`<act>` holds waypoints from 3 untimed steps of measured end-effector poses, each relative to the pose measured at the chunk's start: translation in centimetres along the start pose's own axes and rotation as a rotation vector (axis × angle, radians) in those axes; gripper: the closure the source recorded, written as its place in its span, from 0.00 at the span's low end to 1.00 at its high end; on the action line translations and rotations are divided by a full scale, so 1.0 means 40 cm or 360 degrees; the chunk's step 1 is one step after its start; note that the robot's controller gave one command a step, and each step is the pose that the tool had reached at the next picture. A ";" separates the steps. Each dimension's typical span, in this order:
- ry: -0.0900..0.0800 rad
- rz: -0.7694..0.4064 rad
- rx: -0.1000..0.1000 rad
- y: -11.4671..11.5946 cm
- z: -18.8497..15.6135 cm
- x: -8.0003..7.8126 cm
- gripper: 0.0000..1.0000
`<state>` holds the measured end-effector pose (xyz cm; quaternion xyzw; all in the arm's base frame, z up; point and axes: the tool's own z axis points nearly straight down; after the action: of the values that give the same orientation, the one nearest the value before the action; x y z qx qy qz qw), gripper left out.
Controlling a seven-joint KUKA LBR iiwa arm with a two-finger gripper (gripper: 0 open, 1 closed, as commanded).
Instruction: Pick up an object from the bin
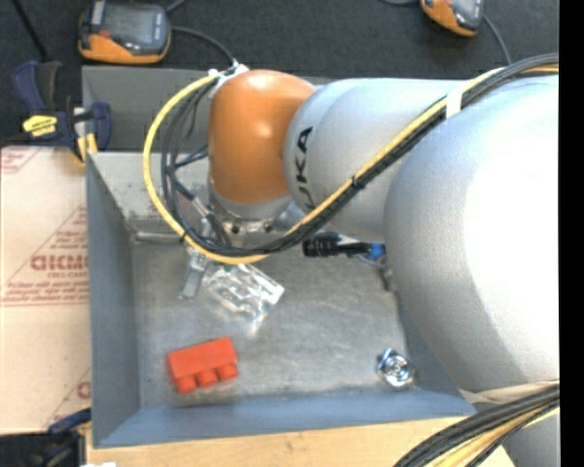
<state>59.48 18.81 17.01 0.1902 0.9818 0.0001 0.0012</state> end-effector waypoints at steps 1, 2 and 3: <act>-0.0007 -0.0196 -0.0002 -0.166 0.167 0.086 0.00; 0.0007 -0.0407 0.0001 -0.140 0.233 0.247 0.00; 0.0003 -0.0397 -0.0002 -0.140 0.230 0.242 1.00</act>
Offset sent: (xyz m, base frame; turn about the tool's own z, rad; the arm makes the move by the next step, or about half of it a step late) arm -0.0586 -0.0467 -0.0673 -0.1242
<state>48.42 17.21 7.77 0.0664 0.9978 0.0007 0.0004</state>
